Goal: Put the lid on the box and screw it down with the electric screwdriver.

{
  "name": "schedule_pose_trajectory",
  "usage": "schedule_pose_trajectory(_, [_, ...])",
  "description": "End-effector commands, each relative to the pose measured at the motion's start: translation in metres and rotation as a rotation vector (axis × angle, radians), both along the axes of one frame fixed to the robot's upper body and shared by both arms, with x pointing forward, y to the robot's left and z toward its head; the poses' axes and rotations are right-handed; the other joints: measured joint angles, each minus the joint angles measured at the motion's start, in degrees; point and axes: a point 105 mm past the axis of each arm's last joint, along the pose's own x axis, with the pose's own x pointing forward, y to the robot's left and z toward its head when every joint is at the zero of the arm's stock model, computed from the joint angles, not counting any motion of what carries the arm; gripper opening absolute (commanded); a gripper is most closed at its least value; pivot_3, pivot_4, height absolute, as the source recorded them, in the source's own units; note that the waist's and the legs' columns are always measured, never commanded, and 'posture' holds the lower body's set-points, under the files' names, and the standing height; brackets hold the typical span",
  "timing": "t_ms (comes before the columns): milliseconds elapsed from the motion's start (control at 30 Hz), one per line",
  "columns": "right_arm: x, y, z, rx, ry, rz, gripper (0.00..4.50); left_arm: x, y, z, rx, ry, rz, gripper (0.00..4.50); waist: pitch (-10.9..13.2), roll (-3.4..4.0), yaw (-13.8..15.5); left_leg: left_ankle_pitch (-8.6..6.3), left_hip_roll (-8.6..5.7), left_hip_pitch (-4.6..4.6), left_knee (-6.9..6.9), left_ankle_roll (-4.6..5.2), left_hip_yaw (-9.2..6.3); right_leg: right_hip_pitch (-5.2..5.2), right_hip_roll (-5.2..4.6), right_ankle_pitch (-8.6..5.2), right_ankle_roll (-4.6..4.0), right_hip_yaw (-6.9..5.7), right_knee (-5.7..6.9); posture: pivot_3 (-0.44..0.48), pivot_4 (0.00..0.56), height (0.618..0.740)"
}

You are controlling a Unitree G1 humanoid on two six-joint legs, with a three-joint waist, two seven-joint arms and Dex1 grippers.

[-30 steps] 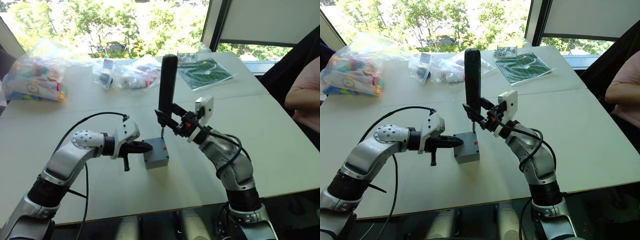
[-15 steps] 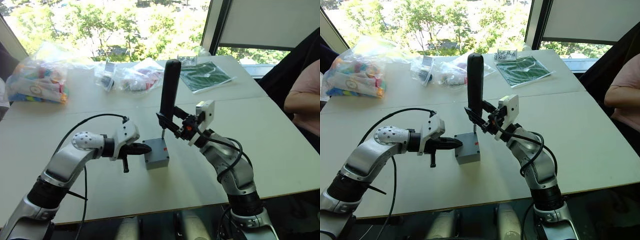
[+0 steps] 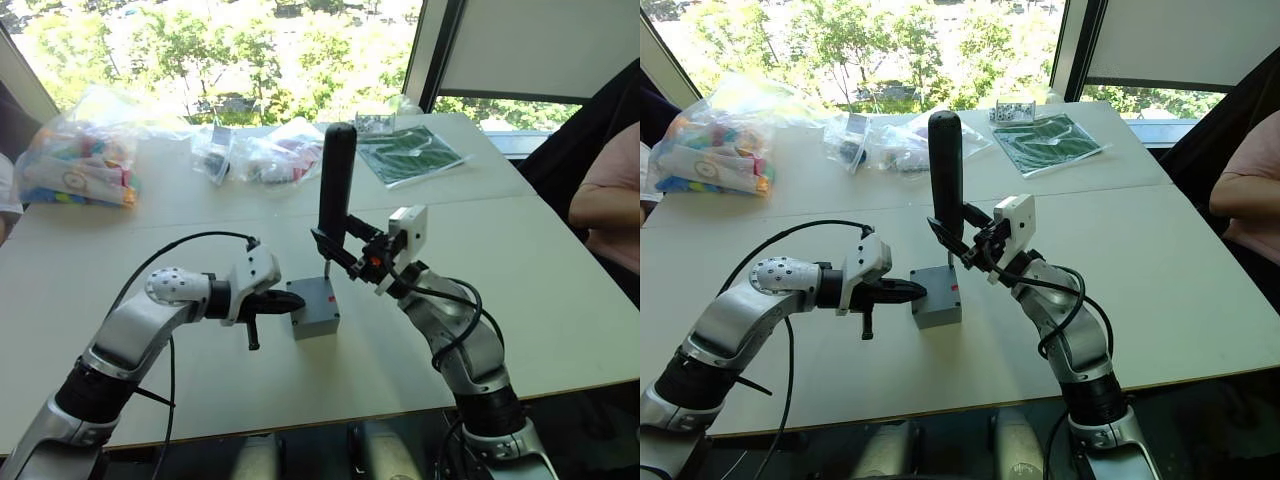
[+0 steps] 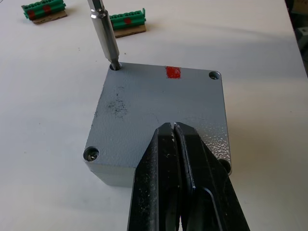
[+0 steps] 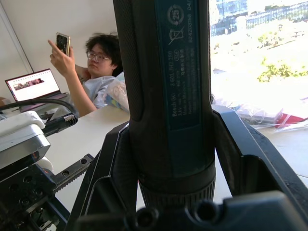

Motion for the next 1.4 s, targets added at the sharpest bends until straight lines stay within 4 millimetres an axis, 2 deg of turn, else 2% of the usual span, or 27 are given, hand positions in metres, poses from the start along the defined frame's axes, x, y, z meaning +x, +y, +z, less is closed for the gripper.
schedule_pose_trajectory(33, [0.002, -0.008, -0.05, -0.098, 0.179, -0.031, 1.85, -0.001, -0.001, -0.002, 0.016, 0.0, -0.009, 0.0, -0.03, -0.02, -0.01, 0.0, 0.0, 0.0, 0.0, 0.0, 0.0, 0.0, 0.0, 0.0, 0.0, 0.0, 0.0, 0.0, 0.15, 0.74])
schedule_pose_trajectory(267, [-0.002, -0.006, -0.058, -0.121, 0.203, -0.027, 1.85, -0.001, -0.002, -0.002, 0.017, -0.002, -0.014, 0.0, -0.08, -0.03, -0.06, 0.0, 0.0, 0.0, -0.04, 0.0, -0.02, 0.0, 0.0, 0.0, 0.0, -0.02, -0.05, 0.0, 0.15, 0.74])
schedule_pose_trajectory(500, [0.0, -0.005, -0.055, -0.109, 0.202, -0.028, 1.85, -0.001, -0.002, -0.002, 0.017, -0.001, -0.012, 0.0, -0.08, -0.03, -0.06, -0.01, 0.01, -0.01, -0.08, -0.01, -0.02, 0.01, -0.01, 0.0, 0.0, -0.03, -0.2, 0.0, 0.15, 0.74])
schedule_pose_trajectory(633, [0.001, -0.007, -0.047, -0.105, 0.179, -0.03, 1.85, 0.0, -0.003, -0.003, 0.013, 0.002, -0.009, 0.0, -0.09, -0.03, -0.06, -0.01, 0.02, -0.04, -0.12, 0.0, -0.03, 0.04, -0.02, 0.0, 0.01, -0.05, -0.36, 0.0, 0.15, 0.74])
schedule_pose_trajectory(767, [0.003, -0.01, -0.025, -0.098, 0.119, -0.033, 1.85, 0.0, -0.003, -0.005, 0.01, 0.008, -0.008, 0.0, -0.08, -0.02, -0.01, -0.01, 0.02, -0.1, -0.13, -0.01, -0.02, 0.06, -0.04, 0.0, 0.01, -0.05, -0.54, 0.0, 0.15, 0.74])
schedule_pose_trajectory(900, [-0.003, -0.024, 0.053, -0.08, -0.075, -0.019, 1.85, 0.006, 0.002, -0.009, -0.006, 0.026, 0.021, 0.0, 0.09, 0.07, 0.15, -0.01, -0.04, -0.17, -0.12, -0.01, 0.01, 0.07, -0.13, 0.0, 0.01, -0.06, -0.64, 0.0, 0.15, 0.74])
schedule_pose_trajectory(1000, [-0.009, -0.034, 0.122, 0.084, -0.126, 0.017, 1.85, 0.01, 0.006, -0.007, -0.025, 0.021, 0.024, 0.0, 0.51, 0.23, 0.25, -0.01, -0.06, -0.28, -0.06, -0.01, 0.0, -0.01, -0.14, 0.01, 0.01, -0.06, -0.66, 0.0, 0.15, 0.74])
schedule_pose_trajectory(1033, [-0.011, -0.037, 0.136, 0.146, -0.087, 0.057, 1.85, 0.012, 0.005, -0.002, -0.051, 0.017, 0.025, 0.0, 0.6, 0.29, 0.27, -0.01, -0.06, -0.42, -0.02, -0.01, 0.02, -0.13, -0.15, 0.02, 0.02, -0.06, -0.66, 0.0, 0.15, 0.74])
schedule_pose_trajectory(1100, [-0.017, -0.041, 0.149, 0.212, -0.001, 0.151, 1.85, 0.016, 0.004, 0.008, -0.099, 0.006, 0.033, 0.0, 0.61, 0.27, 0.4, 0.0, -0.07, -0.7, 0.0, 0.0, -0.01, -0.35, -0.13, 0.07, 0.0, -0.07, -0.61, 0.0, 0.15, 0.74])
schedule_pose_trajectory(1133, [-0.021, -0.042, 0.152, 0.229, 0.036, 0.194, 1.85, 0.017, 0.003, 0.012, -0.119, 0.0, 0.038, 0.0, 0.6, 0.26, 0.43, 0.0, -0.07, -0.77, 0.0, 0.0, -0.09, -0.39, -0.08, 0.09, -0.03, -0.09, -0.56, 0.0, 0.15, 0.74])
schedule_pose_trajectory(1167, [-0.012, -0.052, 0.151, 0.204, 0.087, 0.157, 1.85, 0.024, 0.003, 0.029, -0.183, -0.022, 0.058, 0.0, 0.6, 0.26, 0.43, -0.01, -0.07, -0.79, -0.03, 0.01, -0.13, -0.39, -0.07, 0.15, -0.13, -0.1, -0.51, 0.0, 0.15, 0.74])
schedule_pose_trajectory(1233, [-0.001, -0.064, 0.15, 0.174, 0.149, 0.094, 1.85, 0.03, 0.003, 0.047, -0.259, -0.044, 0.078, 0.0, 0.61, 0.24, 0.39, -0.14, -0.06, -0.9, -0.08, 0.25, -0.19, -0.45, -0.01, 0.12, -0.09, -0.14, -0.52, 0.0, 0.15, 0.74])
schedule_pose_trajectory(1300, [0.029, -0.096, 0.136, 0.051, 0.248, -0.135, 1.85, 0.026, -0.001, 0.071, -0.317, -0.074, 0.039, 0.0, 0.69, 0.25, 0.3, -0.17, -0.05, -1.09, -0.06, 0.31, -0.21, -0.6, 0.0, 0.13, -0.07, -0.17, -0.55, 0.0, 0.15, 0.74])
schedule_pose_trajectory(1367, [0.05, -0.143, 0.099, -0.085, 0.527, -0.36, 1.85, 0.014, -0.006, 0.085, -0.334, -0.084, -0.028, 0.0, 0.71, 0.26, 0.43, -0.17, -0.19, -1.25, -0.03, 0.3, -0.11, -0.8, -0.15, 0.13, -0.07, -0.11, -0.55, 0.0, 0.15, 0.74])
schedule_pose_trajectory(1400, [0.051, -0.163, 0.085, -0.117, 0.641, -0.427, 1.85, 0.006, -0.009, 0.086, -0.321, -0.085, -0.069, 0.0, 0.73, 0.28, 0.55, -0.17, -0.22, -1.28, -0.02, 0.3, -0.04, -0.82, -0.21, 0.12, -0.09, -0.08, -0.59, 0.0, 0.15, 0.74])
